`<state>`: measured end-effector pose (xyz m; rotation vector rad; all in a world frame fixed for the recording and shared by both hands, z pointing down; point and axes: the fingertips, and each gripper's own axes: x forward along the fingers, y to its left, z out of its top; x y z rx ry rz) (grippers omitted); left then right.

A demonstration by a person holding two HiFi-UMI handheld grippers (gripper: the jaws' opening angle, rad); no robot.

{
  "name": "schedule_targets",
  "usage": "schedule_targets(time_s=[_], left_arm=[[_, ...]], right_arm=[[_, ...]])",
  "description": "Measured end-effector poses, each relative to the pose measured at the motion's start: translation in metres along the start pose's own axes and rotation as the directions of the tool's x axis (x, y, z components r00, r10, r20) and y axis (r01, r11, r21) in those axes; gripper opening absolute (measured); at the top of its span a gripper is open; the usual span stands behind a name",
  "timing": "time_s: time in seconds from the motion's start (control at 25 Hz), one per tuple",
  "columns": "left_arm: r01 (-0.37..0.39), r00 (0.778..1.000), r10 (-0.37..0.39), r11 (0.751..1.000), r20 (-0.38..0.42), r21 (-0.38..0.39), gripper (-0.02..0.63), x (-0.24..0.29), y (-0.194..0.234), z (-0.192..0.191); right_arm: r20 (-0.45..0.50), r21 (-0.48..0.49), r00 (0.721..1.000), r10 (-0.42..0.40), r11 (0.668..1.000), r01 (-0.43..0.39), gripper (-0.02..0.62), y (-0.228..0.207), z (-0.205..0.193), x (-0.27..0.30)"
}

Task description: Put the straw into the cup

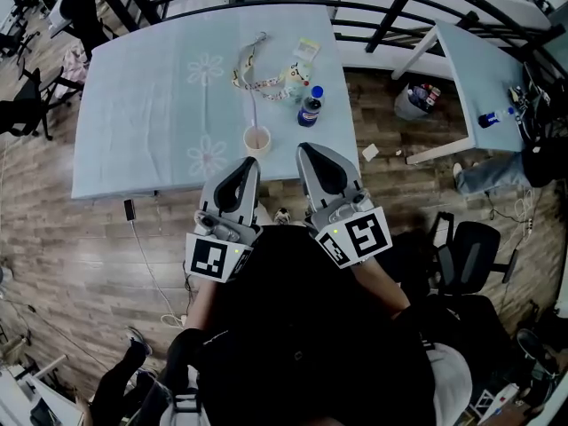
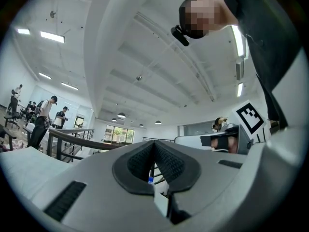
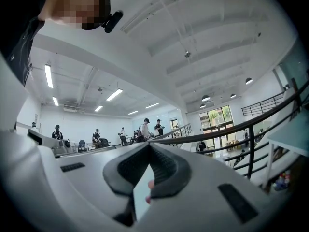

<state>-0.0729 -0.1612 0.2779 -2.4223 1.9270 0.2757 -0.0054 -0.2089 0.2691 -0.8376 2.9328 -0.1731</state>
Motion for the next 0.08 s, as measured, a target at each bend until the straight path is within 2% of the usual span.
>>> schedule_targets(time_s=[0.08], left_arm=[[-0.002,1.0,0.002,1.0,-0.006,-0.002,0.012,0.0006,0.0042,-0.0019]], right_arm=[[0.004,-0.004,1.0,0.005,1.0,-0.005,0.008,0.0011,0.0008,0.0036]])
